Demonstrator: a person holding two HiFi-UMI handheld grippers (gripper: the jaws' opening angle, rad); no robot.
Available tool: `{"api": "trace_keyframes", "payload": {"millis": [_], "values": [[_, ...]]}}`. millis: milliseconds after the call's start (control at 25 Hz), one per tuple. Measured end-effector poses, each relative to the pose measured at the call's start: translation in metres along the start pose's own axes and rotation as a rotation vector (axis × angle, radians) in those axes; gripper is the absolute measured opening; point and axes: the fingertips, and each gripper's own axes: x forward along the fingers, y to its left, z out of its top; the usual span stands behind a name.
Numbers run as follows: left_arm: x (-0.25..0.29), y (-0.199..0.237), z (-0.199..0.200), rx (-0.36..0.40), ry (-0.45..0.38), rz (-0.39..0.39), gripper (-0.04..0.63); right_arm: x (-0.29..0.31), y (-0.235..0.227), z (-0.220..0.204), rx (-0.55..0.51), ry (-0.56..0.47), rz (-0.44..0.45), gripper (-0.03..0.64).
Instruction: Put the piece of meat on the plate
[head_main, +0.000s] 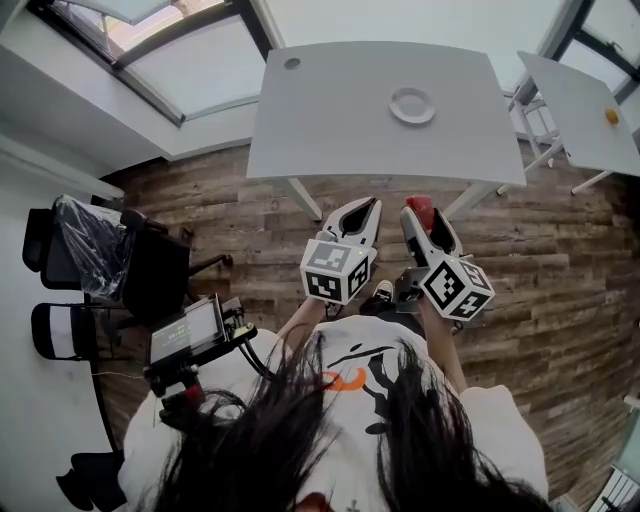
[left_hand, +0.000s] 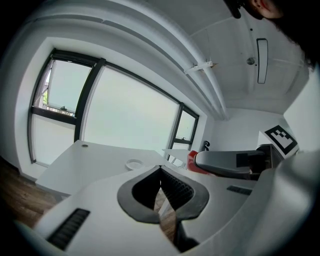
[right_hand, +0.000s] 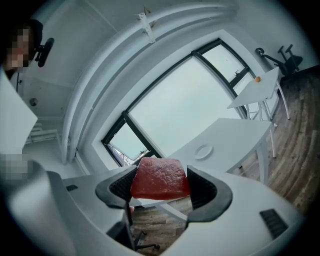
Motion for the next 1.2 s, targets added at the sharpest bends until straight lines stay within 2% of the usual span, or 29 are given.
{"api": "trace_keyframes", "payload": {"millis": [280,680,920,1200], "values": [[0.047,-0.003,0.011,0.015,0.002,0.029,0.006,0.029,-0.035,0.031,0.023,0.013,0.025,0.314],[0.087,0.015,0.011,0.013,0.051,0.064,0.006,0.066,-0.066,0.038,0.083,0.056,0.022,0.314],[0.125,0.022,0.014,0.022,0.074,0.008,0.006,0.088,-0.088,0.044,0.106,0.052,-0.034,0.314],[0.203,0.055,0.042,0.013,0.086,-0.052,0.006,0.146,-0.122,0.082,0.132,0.038,-0.113,0.314]]}}
